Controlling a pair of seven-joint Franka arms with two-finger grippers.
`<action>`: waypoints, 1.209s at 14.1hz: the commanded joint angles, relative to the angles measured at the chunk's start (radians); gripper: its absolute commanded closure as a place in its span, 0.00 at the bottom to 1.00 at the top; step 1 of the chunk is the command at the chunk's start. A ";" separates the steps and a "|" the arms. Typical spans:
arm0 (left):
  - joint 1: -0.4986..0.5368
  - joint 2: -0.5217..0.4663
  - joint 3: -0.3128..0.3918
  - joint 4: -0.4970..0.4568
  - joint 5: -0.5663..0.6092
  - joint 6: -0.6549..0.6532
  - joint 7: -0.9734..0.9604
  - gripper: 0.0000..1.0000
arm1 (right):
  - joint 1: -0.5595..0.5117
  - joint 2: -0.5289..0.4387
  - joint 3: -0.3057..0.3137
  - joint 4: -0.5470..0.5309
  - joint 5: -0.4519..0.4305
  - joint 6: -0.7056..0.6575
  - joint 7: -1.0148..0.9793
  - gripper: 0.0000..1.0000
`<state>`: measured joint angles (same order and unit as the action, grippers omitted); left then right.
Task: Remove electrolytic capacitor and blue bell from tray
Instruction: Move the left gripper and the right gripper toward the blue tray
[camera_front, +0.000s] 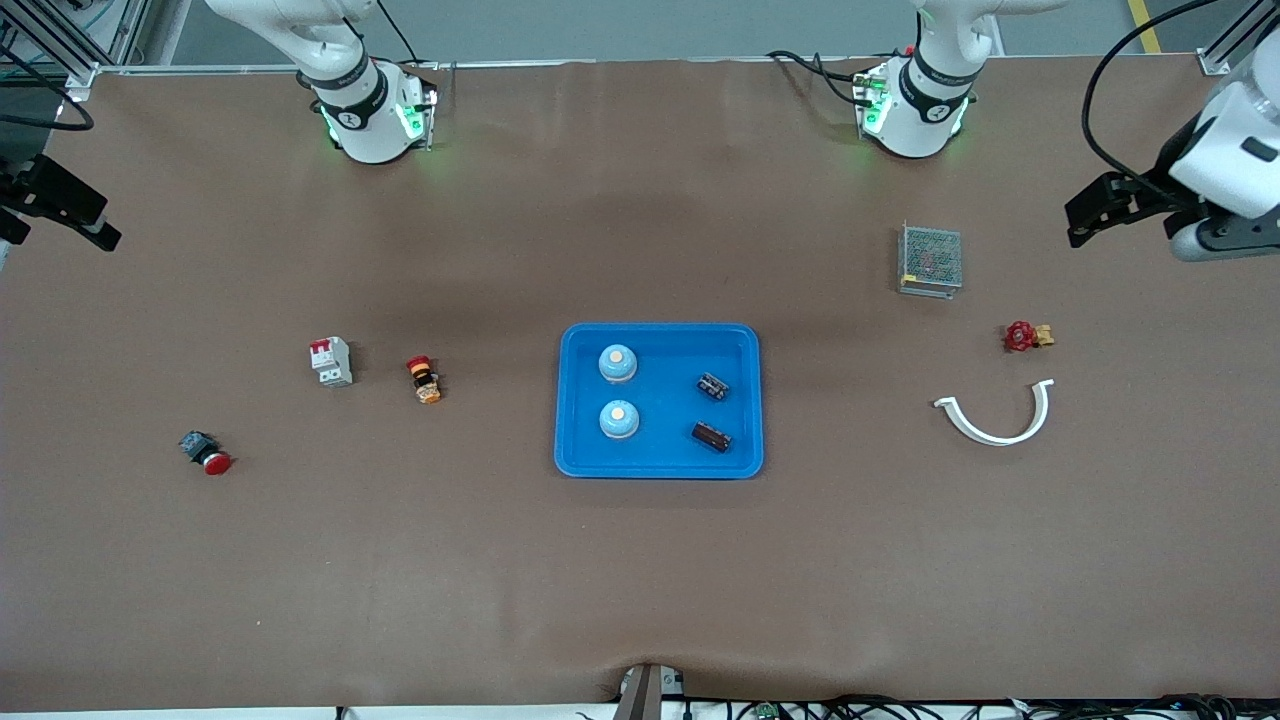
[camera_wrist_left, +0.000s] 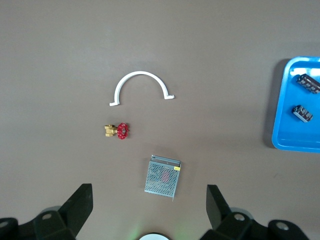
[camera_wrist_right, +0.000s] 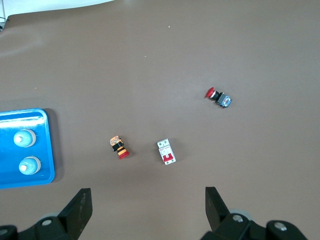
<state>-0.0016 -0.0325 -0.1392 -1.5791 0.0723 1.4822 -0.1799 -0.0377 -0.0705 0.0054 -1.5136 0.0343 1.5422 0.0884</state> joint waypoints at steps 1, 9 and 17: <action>-0.012 0.025 -0.017 0.002 0.014 -0.014 -0.076 0.00 | 0.002 0.008 -0.001 0.016 0.004 -0.014 0.016 0.00; -0.031 0.120 -0.126 -0.099 -0.109 0.127 -0.510 0.00 | 0.001 0.011 -0.002 0.004 0.004 -0.014 0.011 0.00; -0.144 0.298 -0.160 -0.139 -0.097 0.372 -0.950 0.00 | 0.028 0.031 -0.001 -0.314 0.030 0.289 0.049 0.00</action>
<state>-0.1033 0.2158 -0.2983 -1.7214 -0.0227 1.7996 -1.0280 -0.0273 -0.0169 0.0059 -1.7248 0.0453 1.7430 0.0996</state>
